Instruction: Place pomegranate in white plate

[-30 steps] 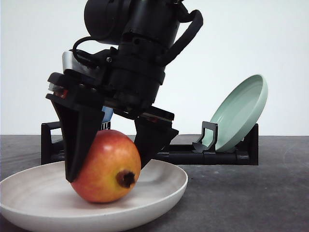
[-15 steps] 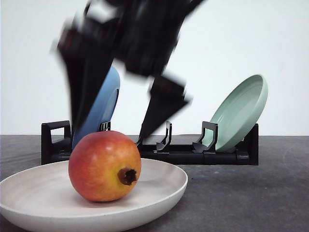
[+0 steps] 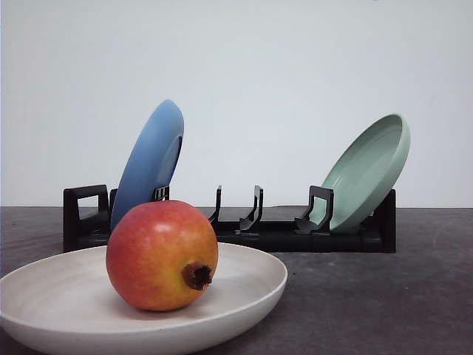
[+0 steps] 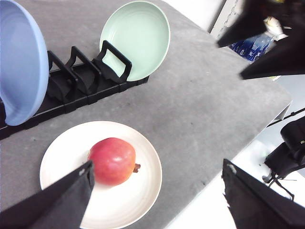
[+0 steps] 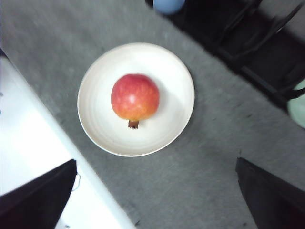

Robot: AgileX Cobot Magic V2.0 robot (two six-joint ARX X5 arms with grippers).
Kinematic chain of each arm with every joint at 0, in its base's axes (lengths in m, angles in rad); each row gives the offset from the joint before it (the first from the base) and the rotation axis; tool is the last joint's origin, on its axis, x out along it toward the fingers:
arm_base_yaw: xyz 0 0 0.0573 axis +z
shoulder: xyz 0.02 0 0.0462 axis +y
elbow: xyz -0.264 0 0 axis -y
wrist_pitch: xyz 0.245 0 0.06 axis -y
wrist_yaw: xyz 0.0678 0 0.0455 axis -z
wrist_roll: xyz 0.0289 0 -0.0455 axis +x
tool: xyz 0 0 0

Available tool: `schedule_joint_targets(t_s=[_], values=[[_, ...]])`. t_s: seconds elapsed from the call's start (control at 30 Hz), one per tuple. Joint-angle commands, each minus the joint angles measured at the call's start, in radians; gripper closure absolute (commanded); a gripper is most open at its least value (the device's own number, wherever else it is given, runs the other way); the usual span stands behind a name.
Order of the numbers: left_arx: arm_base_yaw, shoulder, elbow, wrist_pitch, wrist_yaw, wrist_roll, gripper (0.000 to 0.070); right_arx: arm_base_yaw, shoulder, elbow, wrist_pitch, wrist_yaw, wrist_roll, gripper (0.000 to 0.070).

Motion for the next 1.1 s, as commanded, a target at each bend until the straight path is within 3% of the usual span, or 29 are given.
schedule_joint_targets(t_s=[0.0, 0.17, 0.33, 0.5, 0.53, 0.57, 0.6, 0.63, 0.67, 0.7, 1.07], values=[[-0.015, 0.002, 0.006, 0.007, -0.012, -0.003, 0.0185, 0.010, -0.095, -0.065, 0.035, 0.038, 0.073, 0.0000], [-0.015, 0.002, 0.006, 0.007, -0.067, -0.002, 0.0185, 0.010, -0.404, -0.305, 0.171, 0.130, 0.181, 0.0000], [-0.015, 0.002, 0.006, 0.008, -0.112, -0.002, 0.0185, 0.010, -0.608, -0.442, 0.258, 0.138, 0.183, 0.0000], [-0.015, 0.002, 0.006, 0.007, -0.125, 0.002, 0.0188, 0.010, -0.660, -0.458, 0.267, 0.140, 0.183, 0.0000], [-0.015, 0.002, 0.006, 0.007, -0.126, 0.007, 0.0230, 0.010, -0.660, -0.458, 0.269, 0.140, 0.183, 0.0007], [-0.015, 0.002, 0.006, 0.005, -0.125, 0.019, 0.0425, 0.010, -0.659, -0.458, 0.269, 0.140, 0.184, 0.0211], [-0.016, 0.002, 0.006, 0.003, -0.125, 0.034, 0.0696, 0.010, -0.655, -0.458, 0.269, 0.139, 0.184, 0.0547], [-0.015, 0.002, 0.006, 0.001, -0.126, 0.033, 0.0664, 0.010, -0.653, -0.458, 0.268, 0.137, 0.181, 0.0698], [-0.015, 0.002, 0.006, 0.000, -0.126, 0.036, 0.0700, 0.010, -0.652, -0.458, 0.269, 0.141, 0.181, 0.0652], [-0.015, 0.002, 0.006, 0.000, -0.129, 0.035, 0.0700, 0.010, -0.647, -0.458, 0.269, 0.143, 0.181, 0.0699], [-0.015, 0.002, 0.006, 0.000, -0.137, 0.033, 0.0700, 0.010, -0.649, -0.458, 0.275, 0.144, 0.175, 0.0700]])
